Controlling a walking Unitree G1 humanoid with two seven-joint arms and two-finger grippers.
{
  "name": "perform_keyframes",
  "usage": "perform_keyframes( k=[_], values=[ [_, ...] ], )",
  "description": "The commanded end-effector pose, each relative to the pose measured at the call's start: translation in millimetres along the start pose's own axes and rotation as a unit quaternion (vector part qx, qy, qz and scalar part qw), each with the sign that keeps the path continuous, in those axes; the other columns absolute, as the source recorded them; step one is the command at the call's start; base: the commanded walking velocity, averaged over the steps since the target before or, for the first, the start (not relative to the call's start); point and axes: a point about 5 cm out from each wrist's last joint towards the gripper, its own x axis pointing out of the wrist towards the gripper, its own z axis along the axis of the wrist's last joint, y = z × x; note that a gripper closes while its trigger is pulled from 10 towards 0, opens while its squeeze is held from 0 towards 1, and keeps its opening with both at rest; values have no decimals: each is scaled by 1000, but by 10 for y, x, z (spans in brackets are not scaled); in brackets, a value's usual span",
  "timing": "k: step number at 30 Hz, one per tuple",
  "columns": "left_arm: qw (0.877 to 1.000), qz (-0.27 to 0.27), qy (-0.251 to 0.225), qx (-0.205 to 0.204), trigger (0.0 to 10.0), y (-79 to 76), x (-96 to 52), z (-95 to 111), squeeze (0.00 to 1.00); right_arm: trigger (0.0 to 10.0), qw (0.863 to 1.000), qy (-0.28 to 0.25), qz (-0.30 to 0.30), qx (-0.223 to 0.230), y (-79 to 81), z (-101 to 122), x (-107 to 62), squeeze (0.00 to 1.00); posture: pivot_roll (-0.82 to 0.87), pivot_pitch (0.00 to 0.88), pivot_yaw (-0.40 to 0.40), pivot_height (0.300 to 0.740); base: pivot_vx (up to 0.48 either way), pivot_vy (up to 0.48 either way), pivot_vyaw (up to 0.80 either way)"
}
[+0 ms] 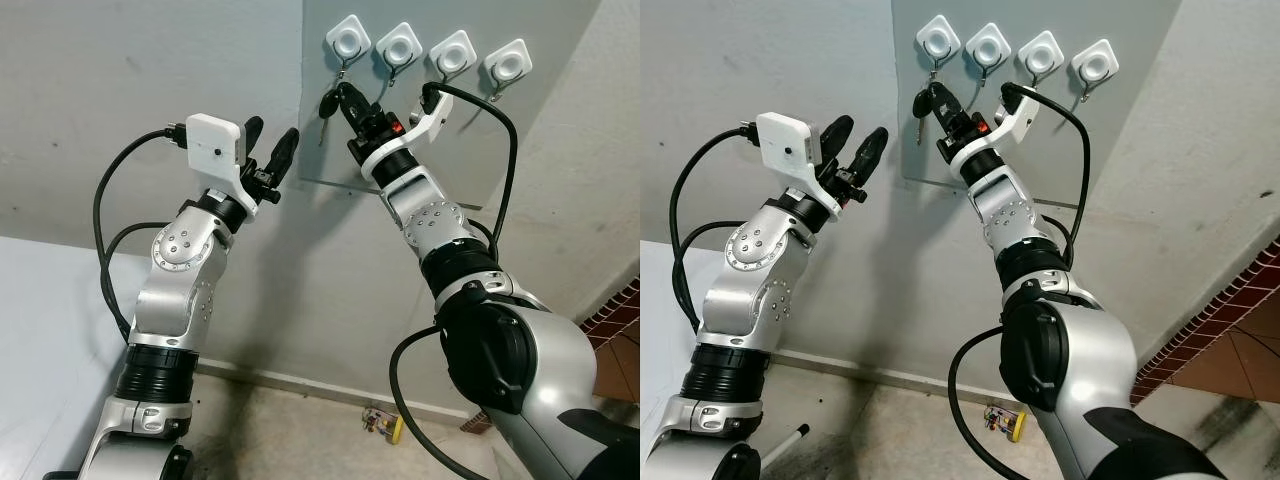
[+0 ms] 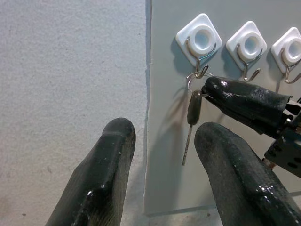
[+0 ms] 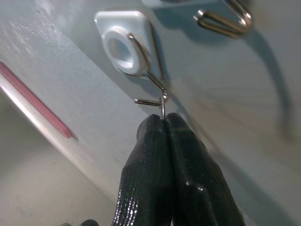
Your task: Hang keys on a hook
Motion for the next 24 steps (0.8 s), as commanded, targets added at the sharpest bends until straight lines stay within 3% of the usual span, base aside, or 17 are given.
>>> perform_keyframes(
  k=[1, 3, 4, 11, 15, 17, 18, 24],
  values=[
    [1000, 2, -5, 6, 10000, 7, 7, 57, 0, 10000, 1000, 1, -15, 0, -46, -5, -27, 0, -30, 0, -73, 740, 0, 0, 0],
    [1000, 4, -5, 5, 10000, 12, 7, 57, 0, 10000, 1000, 2, -16, 4, -60, -16, -40, 0, -30, 0, -73, 740, 0, 0, 0],
    [1000, 5, -5, 5, 10000, 12, 6, 58, 0, 10000, 1000, 2, -15, 5, -65, -19, -45, 1000, -29, 0, -73, 740, 0, 0, 0],
    [1000, 9, -1, 5, 10000, 19, -5, 37, 0, 10000, 999, 4, -14, -38, -110, -41, -101, 1000, -34, 0, -70, 740, 0, 0, 0],
    [1000, 12, 16, 12, 10000, -2, -27, -45, 0, 10000, 991, 27, -29, -125, -167, -130, -169, 1000, -36, 0, -69, 740, 0, 0, 0],
    [1000, 12, 18, 12, 10000, -5, -29, -56, 0, 10000, 989, 31, -34, -141, -178, -145, -181, 1000, -36, 0, -69, 740, 0, 0, 0],
    [999, 14, 26, 12, 10000, -11, -40, -96, 0, 10000, 983, 41, -44, -174, -228, -196, -239, 1000, -36, 0, -67, 740, 0, 0, 0],
    [999, 22, 44, 23, 10000, -14, -72, -197, 0, 10000, 974, 43, -68, -210, -347, -236, -380, 1000, -36, 0, -66, 740, 0, 0, 0]
  ],
)
